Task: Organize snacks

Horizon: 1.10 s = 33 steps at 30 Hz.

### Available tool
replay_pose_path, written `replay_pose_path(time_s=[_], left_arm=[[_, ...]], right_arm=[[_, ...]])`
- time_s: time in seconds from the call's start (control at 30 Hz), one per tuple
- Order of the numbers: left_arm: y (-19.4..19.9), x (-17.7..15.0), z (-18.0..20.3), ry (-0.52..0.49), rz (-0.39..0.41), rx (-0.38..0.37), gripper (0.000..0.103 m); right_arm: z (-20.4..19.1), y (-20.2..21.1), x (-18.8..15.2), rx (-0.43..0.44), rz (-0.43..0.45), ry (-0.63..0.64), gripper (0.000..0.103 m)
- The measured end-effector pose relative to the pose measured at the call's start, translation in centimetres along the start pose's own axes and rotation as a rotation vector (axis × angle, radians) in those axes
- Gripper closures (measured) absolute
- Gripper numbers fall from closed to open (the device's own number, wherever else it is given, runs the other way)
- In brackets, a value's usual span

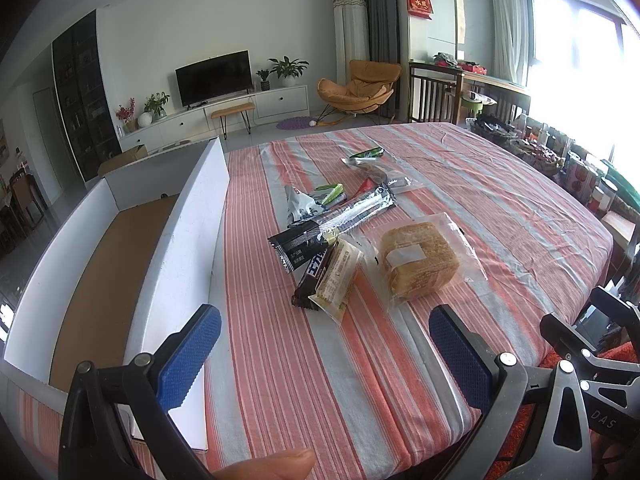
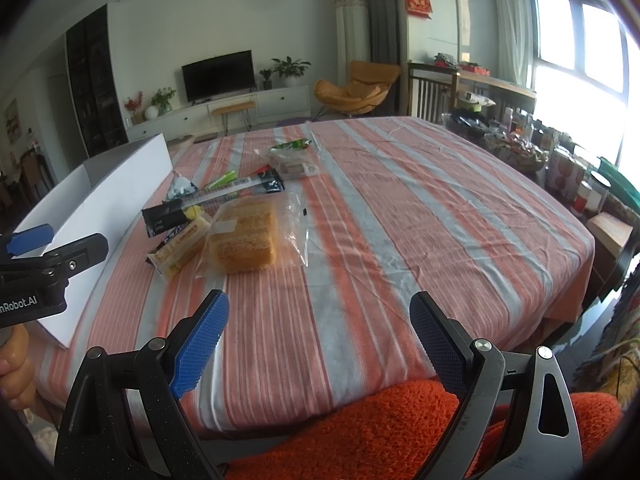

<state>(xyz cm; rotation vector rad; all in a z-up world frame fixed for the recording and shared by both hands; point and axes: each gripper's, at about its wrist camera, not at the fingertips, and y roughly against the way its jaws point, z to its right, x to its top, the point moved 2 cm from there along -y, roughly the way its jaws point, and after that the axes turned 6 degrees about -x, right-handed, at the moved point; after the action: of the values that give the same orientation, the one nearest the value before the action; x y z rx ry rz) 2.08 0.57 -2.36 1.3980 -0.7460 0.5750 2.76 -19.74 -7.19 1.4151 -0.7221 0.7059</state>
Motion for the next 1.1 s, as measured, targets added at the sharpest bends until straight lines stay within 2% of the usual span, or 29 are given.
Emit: replay_pose_path(time_s=[0.27, 1.1], left_arm=[[0.00, 0.00, -0.01, 0.000, 0.001, 0.000, 0.000], [-0.46, -0.06, -0.45, 0.009, -0.012, -0.001, 0.000]], right_arm=[[-0.93, -0.14, -0.86, 0.009, -0.007, 0.006, 0.009], [-0.51, -0.75, -0.63, 0.021, -0.041, 0.009, 0.009]])
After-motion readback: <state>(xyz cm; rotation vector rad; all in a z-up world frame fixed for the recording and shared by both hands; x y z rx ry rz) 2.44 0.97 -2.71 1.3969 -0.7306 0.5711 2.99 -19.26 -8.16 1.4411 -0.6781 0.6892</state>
